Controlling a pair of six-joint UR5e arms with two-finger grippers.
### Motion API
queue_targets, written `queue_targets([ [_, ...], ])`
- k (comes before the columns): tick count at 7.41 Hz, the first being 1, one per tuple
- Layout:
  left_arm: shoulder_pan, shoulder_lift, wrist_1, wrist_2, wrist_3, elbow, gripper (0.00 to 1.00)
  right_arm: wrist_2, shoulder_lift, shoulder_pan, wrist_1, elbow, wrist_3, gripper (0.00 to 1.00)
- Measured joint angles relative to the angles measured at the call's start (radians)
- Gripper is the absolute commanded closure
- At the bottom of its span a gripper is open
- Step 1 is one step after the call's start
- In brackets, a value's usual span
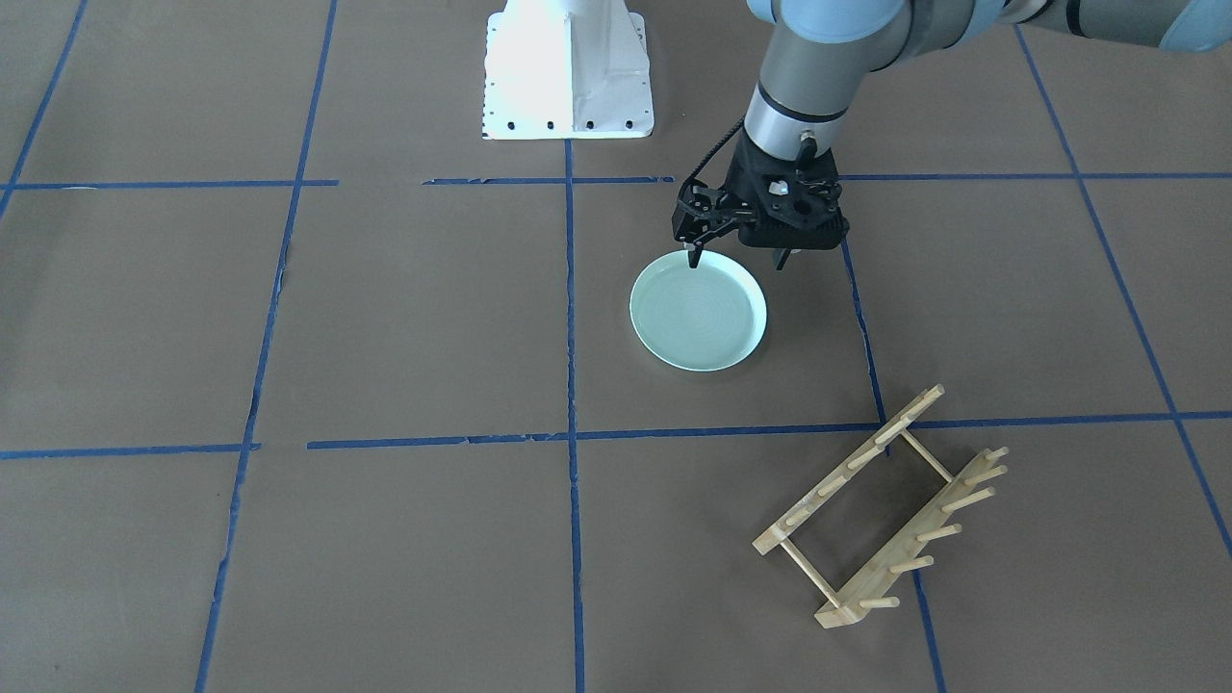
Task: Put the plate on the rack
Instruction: 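Move the left gripper down to the edge of the pale green plate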
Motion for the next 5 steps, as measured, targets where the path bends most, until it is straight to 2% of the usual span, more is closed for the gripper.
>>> queue_targets([
  [3,0.147,-0.058,-0.011,0.130,-0.117,0.117,0.00,0.000,0.000,0.000,0.000,0.000,0.000,0.00],
  [5,0.204,-0.077,-0.072,0.161,-0.163,0.207,0.00,0.000,0.000,0.000,0.000,0.000,0.000,0.00],
])
